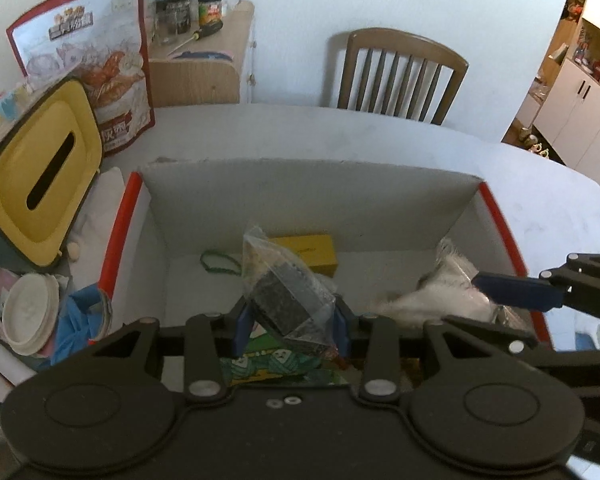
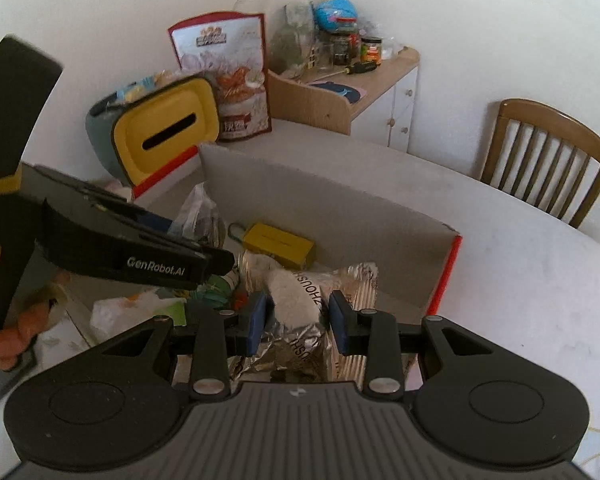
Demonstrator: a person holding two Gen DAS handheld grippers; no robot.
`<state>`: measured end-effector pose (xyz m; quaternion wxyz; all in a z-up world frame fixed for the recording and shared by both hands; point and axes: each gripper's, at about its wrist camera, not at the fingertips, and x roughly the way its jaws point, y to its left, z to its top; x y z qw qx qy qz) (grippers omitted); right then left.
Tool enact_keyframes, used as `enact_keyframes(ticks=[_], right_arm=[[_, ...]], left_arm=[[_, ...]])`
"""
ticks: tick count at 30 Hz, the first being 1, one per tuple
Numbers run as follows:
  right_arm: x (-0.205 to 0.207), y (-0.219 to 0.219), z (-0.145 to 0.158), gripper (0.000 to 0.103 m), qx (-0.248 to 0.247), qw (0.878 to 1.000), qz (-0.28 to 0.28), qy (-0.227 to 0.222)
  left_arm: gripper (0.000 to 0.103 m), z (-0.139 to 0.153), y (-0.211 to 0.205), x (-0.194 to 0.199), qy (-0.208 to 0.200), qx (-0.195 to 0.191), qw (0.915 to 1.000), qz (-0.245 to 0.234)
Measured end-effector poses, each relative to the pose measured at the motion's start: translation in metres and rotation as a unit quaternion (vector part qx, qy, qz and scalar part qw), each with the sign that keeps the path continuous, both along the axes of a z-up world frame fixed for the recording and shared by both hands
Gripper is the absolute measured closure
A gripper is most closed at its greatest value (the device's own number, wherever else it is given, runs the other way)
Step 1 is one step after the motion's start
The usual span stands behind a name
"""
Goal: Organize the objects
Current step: 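Open both tools to drop the plastic bag and foil bag into the box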
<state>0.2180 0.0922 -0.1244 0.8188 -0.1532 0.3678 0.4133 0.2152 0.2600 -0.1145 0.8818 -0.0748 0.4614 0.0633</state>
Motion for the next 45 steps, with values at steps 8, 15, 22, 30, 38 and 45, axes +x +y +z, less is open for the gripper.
enact_keyframes(ticks=[8,15,22,30,38,45], right_arm=[[0.001,0.017,-0.015,0.070,-0.013,1.000,0.015,-0.007],[0.002,0.011,-0.022,0.070,-0.004,1.000,0.005,0.018],[0.001,0.002,-0.013,0.058,0.012,0.999,0.000,0.042],[-0.008,-0.008,0.002,0.051,0.030,0.999,-0.005,0.045],[-0.019,-0.028,0.021,0.045,0.048,0.998,-0.020,0.040],[-0.032,-0.050,0.039,0.041,0.068,0.996,-0.039,0.034]], left_arm=[[0.064,-0.015,0.008,0.006,0.028,-0.010,0.9996,0.002],[0.064,-0.025,0.011,0.012,0.044,-0.014,0.9989,-0.003],[0.063,-0.026,0.005,0.017,0.060,0.003,0.9980,-0.017],[0.051,-0.014,0.001,0.007,0.040,0.004,0.9990,-0.018],[0.044,0.007,-0.007,-0.014,0.005,0.005,0.9996,-0.027],[0.034,0.032,-0.023,-0.039,-0.033,0.015,0.9986,-0.039]])
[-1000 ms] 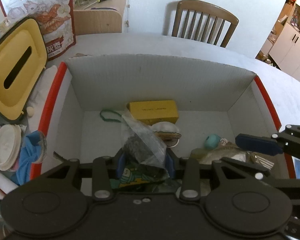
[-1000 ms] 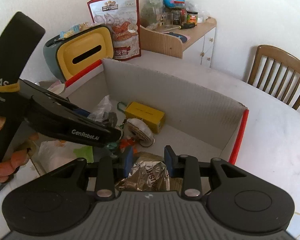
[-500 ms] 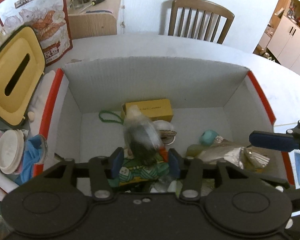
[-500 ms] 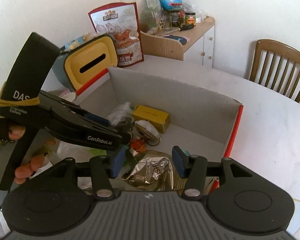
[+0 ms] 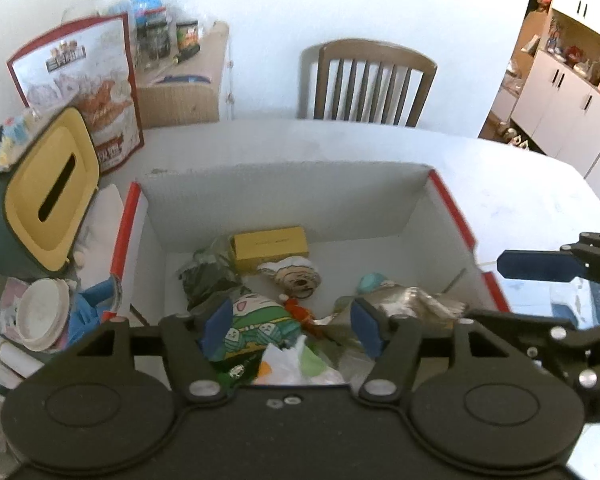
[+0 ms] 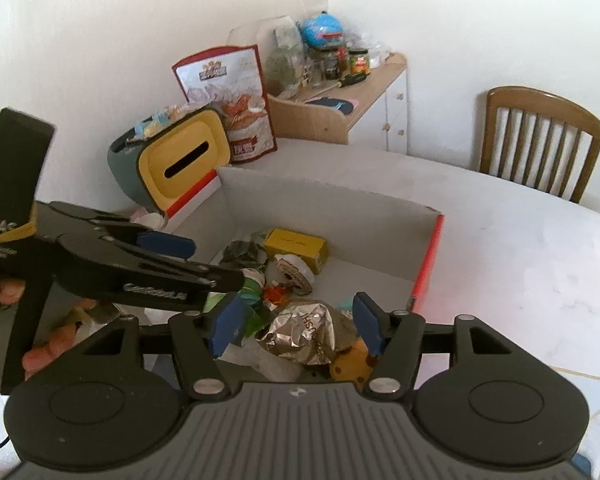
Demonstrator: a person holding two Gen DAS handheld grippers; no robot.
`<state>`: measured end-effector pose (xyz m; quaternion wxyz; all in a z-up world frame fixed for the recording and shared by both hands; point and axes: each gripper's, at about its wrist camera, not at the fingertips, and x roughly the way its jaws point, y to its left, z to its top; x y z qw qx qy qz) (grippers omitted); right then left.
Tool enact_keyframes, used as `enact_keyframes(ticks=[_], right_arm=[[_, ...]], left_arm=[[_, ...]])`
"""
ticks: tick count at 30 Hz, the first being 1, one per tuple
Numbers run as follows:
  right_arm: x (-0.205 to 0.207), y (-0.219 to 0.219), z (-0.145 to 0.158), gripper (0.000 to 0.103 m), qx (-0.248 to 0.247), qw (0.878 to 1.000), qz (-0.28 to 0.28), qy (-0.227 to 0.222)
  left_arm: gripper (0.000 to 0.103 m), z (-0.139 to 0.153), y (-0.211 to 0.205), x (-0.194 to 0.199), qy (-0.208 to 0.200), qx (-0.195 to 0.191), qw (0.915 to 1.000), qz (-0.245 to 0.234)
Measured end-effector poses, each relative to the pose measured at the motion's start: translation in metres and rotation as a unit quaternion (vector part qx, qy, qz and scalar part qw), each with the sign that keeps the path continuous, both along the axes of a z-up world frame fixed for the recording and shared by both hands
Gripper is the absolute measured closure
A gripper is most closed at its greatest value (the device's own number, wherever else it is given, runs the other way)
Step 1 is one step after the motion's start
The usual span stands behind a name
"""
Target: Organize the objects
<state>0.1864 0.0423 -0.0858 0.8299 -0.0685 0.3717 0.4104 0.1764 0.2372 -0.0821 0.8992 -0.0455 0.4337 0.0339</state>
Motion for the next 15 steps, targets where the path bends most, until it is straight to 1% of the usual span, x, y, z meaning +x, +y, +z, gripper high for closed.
enact_keyframes(ticks=[2,4,10,12,15], right_arm=[[-0.006,-0.006,0.005,0.041,0.004,1.000,-0.002,-0.007],[-0.011,-0.012,0.010,0.038,0.008,1.000,-0.005,-0.011],[-0.028,-0.030,0.023,0.036,0.027,0.999,-0.010,-0.020],[-0.032,-0.036,0.028,0.035,0.032,0.999,-0.010,-0.026],[-0.041,-0.044,0.034,0.033,0.040,0.999,-0.011,-0.034]], left_arm=[[0.028,0.008,-0.004,-0.008,-0.013,-0.002,0.9999,-0.001],[0.027,0.015,-0.009,-0.017,-0.024,0.000,0.9997,-0.002],[0.024,0.030,-0.020,-0.039,-0.045,0.007,0.9990,-0.006],[0.019,0.036,-0.025,-0.047,-0.052,0.012,0.9985,-0.006],[0.017,0.043,-0.031,-0.058,-0.065,0.016,0.9977,-0.008]])
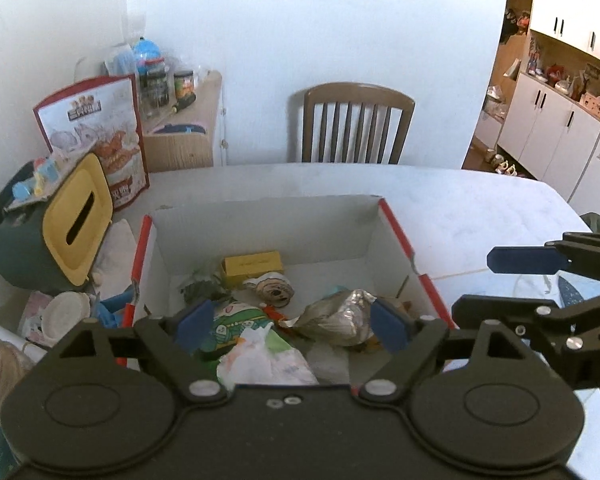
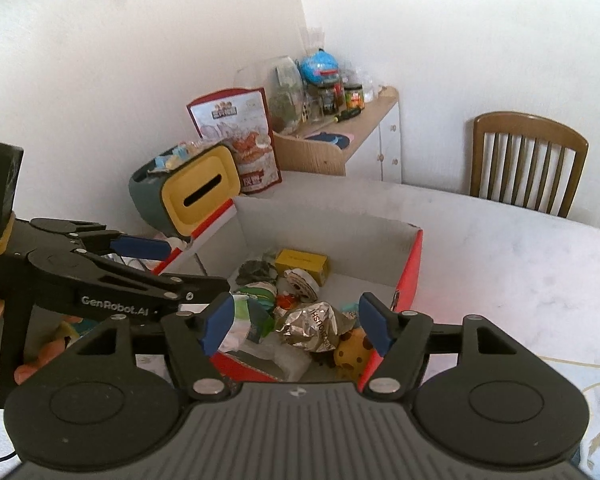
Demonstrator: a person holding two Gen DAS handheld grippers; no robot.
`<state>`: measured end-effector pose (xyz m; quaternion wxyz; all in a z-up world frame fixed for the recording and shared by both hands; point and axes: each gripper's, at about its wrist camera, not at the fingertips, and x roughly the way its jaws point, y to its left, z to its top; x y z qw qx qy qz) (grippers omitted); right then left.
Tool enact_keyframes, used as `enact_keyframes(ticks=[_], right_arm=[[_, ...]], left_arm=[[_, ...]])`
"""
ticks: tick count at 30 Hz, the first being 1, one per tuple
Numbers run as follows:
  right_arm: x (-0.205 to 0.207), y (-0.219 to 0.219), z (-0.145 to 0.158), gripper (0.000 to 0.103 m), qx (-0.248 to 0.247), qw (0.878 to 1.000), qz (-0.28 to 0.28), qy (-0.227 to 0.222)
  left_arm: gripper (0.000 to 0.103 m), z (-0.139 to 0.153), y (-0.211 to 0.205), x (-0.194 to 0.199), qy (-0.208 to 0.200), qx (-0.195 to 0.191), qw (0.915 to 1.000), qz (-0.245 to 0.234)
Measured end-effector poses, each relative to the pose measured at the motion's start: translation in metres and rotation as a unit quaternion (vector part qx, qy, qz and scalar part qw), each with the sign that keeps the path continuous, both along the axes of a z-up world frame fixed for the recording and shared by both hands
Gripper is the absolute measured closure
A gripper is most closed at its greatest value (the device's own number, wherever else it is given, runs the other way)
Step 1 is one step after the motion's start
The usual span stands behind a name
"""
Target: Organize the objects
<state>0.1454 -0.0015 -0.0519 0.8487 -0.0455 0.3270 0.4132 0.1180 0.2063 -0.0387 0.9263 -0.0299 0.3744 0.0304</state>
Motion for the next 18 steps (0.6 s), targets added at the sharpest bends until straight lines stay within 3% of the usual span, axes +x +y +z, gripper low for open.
enact_keyframes(ticks=[7,18], right_arm=[[-0.022,-0.017,0.010,0.021,0.018,1.000,-0.004,-0.016],[-0.044,-0.037,0.017,0.011,0.030,0.999,-0.016,-0.026]], left_arm=[[0.008,0.012,-0.012,-0.023,-0.023,0.010,0.9997,-0.003],[0.001,0.020,-0.026,-0.050,-0.039,0.013,0.9991,0.007]])
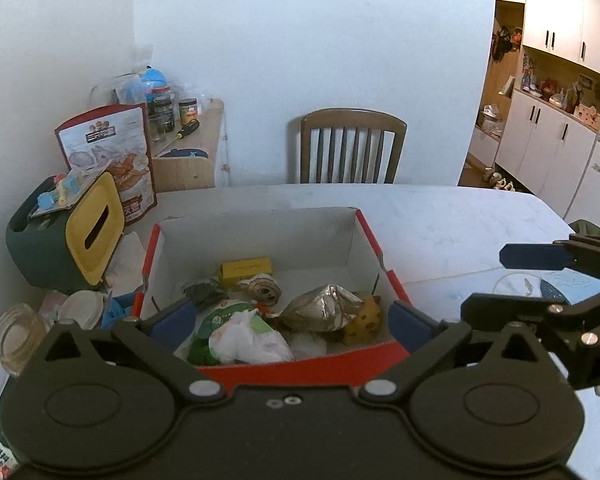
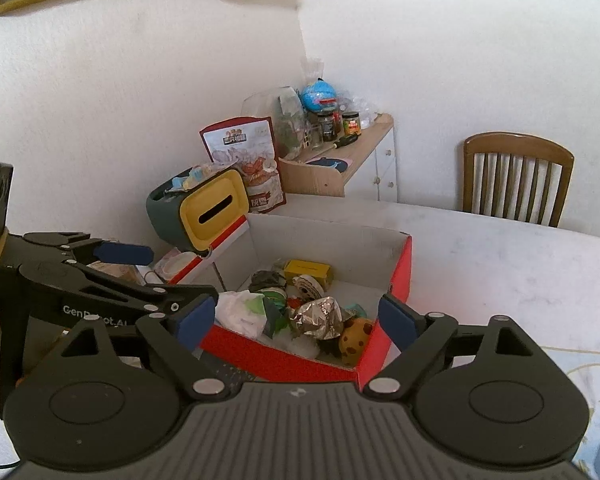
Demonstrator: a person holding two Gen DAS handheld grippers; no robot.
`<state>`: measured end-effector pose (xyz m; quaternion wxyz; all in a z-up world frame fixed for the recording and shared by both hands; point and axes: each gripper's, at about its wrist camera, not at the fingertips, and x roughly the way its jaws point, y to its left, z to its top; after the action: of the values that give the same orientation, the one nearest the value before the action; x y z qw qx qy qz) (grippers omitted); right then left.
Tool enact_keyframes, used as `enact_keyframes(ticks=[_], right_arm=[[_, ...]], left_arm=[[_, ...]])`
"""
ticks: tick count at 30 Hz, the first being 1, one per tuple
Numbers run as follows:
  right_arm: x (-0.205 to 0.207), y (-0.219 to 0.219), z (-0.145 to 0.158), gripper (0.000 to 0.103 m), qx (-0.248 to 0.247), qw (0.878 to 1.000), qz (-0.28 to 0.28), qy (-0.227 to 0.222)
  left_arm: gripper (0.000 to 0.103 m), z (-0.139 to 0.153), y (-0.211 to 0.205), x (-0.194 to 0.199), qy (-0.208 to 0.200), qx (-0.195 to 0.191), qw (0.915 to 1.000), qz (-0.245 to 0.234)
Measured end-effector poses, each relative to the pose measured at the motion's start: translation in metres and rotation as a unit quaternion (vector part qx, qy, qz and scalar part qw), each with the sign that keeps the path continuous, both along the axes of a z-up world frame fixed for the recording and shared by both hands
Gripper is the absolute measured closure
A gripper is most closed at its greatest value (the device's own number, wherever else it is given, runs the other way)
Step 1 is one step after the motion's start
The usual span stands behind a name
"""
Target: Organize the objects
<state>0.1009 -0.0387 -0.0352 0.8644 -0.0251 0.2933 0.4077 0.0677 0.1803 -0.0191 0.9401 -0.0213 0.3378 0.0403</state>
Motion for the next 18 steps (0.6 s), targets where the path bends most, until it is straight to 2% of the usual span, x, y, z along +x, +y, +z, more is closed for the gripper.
enact_keyframes(ticks=[3,18], right_arm=[[-0.004,-0.004,-0.001,0.000,0.006,1.000,-0.003,-0.001],[-0.030,-0.013,-0.005,0.000,0.010,0.999,-0.010,-0.031]], left_arm=[[0.001,0.002,-0.005,-0.007,-0.004,0.015,0.9999,0.005],[0.000,0.003,-0.014,-0.028,-0.011,0.028,0.9990,0.033]])
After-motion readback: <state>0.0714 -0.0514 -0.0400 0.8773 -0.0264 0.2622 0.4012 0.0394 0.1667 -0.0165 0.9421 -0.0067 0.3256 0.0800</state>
